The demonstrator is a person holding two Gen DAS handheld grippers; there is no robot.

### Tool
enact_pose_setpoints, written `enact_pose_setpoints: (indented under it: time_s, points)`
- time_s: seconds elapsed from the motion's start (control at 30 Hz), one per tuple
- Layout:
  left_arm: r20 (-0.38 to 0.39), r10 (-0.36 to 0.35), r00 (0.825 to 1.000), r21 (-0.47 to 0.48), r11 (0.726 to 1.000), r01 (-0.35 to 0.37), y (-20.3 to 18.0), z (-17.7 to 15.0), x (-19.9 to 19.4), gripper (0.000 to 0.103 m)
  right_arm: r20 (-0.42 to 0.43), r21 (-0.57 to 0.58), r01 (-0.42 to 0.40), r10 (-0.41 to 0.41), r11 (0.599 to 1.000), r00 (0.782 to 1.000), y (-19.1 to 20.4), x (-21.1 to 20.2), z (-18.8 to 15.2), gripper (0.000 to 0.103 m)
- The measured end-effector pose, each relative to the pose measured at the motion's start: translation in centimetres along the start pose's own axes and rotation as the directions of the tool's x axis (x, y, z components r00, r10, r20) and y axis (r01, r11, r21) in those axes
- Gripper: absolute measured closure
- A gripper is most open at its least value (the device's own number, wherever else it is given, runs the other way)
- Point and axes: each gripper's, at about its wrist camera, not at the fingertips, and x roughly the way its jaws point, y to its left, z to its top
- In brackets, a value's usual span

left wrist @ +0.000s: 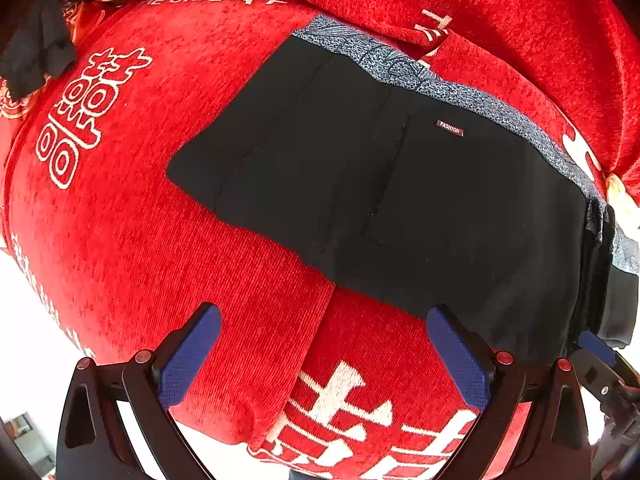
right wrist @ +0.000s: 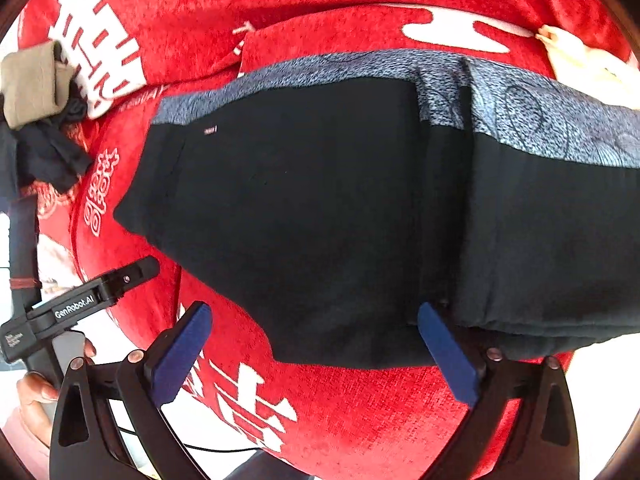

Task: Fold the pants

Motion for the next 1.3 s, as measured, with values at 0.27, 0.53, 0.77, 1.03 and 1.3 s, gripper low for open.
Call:
enact_pose_setpoints:
  time_s: [0.27,0.53,0.77,1.03,1.3]
  points:
    - [-0.004,-0.055,0.998,-0.022,0.998,0.055,1.0,2.1,1.2,0.000,0.032,0.019,0.006,-0.007,1.000,0.999,0.0,0.0,-0.3,0.001]
    - [-0.003,-0.081,0.997,-0.047,0.996,0.081,3.0,3.8,2.2,0.000,0.041,0.026,0.019,-0.021,0.999,0.999,0.1,0.2,-0.3,0.000]
    - [-0.003,-0.134,0.991,-0.076,0.988,0.133,4.1,4.5,2.9,0.000,0.044,0.026,0.034,-0.036,0.999,0.998,0.3,0.3,-0.4,0.000]
    - [0.034,-0.302,0.953,-0.241,0.923,0.301,9.0,5.5,4.9,0.000,0.040,0.025,0.037,-0.038,0.999,0.998,0.3,0.4,-0.3,0.000]
    - [0.091,-0.516,0.851,-0.245,0.817,0.522,9.0,5.3,4.9,0.000,0.035,0.017,0.045,-0.046,0.999,0.998,0.4,0.6,-0.3,0.000]
